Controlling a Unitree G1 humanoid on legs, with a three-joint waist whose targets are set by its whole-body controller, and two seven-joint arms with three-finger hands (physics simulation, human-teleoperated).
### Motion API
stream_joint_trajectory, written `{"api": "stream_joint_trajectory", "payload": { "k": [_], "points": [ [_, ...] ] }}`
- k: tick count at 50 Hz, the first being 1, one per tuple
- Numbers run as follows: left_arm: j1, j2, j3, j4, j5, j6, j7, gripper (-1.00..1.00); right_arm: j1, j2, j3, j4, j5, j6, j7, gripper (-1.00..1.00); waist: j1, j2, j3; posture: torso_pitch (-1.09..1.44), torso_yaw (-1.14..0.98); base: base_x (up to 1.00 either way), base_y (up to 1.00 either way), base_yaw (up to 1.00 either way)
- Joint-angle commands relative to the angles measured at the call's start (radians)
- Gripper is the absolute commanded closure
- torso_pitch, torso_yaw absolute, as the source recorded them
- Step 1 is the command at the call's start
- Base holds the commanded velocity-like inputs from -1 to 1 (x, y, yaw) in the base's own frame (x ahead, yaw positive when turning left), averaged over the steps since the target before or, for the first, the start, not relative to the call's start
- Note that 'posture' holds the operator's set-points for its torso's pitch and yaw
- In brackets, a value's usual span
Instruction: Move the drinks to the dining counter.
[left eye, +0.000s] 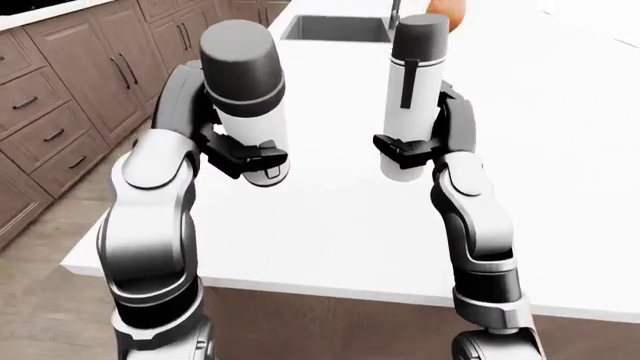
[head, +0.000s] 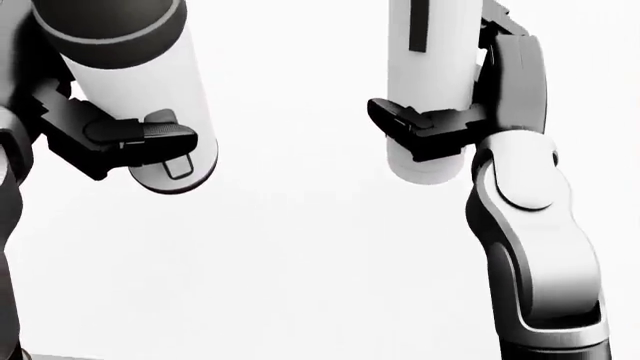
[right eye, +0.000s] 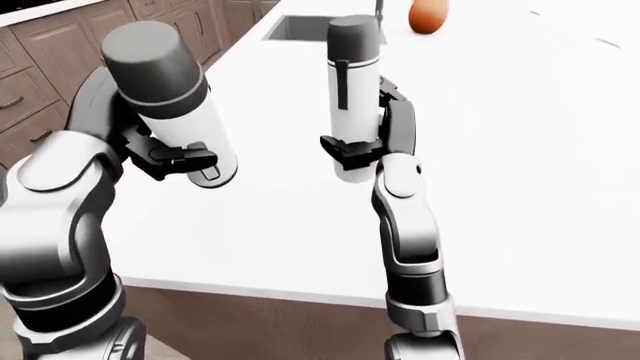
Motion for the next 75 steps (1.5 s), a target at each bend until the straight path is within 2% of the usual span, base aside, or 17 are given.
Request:
{"api": "stream_joint_trajectory", "payload": {
  "k": [1,17,39,41,44,55,63,71,75],
  "points": [
    [-0.041,0.010,0.011,-0.032,0.007,-0.027,0.004,1.00,-0.013,-0.002,-0.004,-0.009,0.002,-0.076,-0.004,1.00,-0.001,0.006,-0.024,0.00,0.00,0.00,0.00,0.00],
    [-0.032,0.009,0.016,-0.033,0.006,-0.033,0.007,1.00,0.025,0.002,-0.001,0.123,-0.002,-0.253,-0.001,1.00,-0.002,0.003,-0.030,0.00,0.00,0.00,0.00,0.00],
    [-0.037,0.010,0.016,-0.026,0.004,-0.033,0.010,1.00,0.046,0.004,-0.002,0.224,-0.004,-0.344,-0.006,1.00,0.002,-0.005,-0.036,0.00,0.00,0.00,0.00,0.00],
    [-0.034,0.010,0.019,-0.023,0.002,-0.040,0.010,1.00,0.050,0.004,-0.001,0.227,-0.004,-0.349,-0.003,0.83,0.003,-0.005,-0.037,0.00,0.00,0.00,0.00,0.00],
    [-0.034,0.010,0.016,-0.034,0.003,-0.027,0.009,1.00,0.054,0.004,-0.002,0.228,-0.005,-0.353,-0.001,0.69,0.003,-0.007,-0.039,0.00,0.00,0.00,0.00,0.00],
    [-0.036,0.015,0.017,-0.040,0.002,-0.022,0.006,1.00,0.061,0.003,-0.005,0.252,-0.004,-0.387,0.005,0.38,0.004,-0.014,-0.040,0.00,0.00,0.00,0.00,0.00],
    [-0.032,0.014,0.020,-0.029,0.000,-0.038,0.009,1.00,0.062,0.002,-0.005,0.258,-0.002,-0.394,0.007,-0.07,0.006,-0.016,-0.040,0.00,0.00,0.00,0.00,0.00],
    [-0.033,0.015,0.018,-0.032,0.002,-0.034,0.008,1.00,0.069,0.001,-0.004,0.230,0.000,-0.373,0.010,-0.20,0.006,-0.016,-0.039,0.00,0.00,0.00,0.00,0.00],
    [-0.034,0.015,0.018,-0.037,0.003,-0.029,0.007,1.00,0.070,0.000,-0.007,0.219,0.001,-0.366,0.010,-0.44,0.007,-0.014,-0.039,0.00,0.00,0.00,0.00,0.00]
  ]
}}
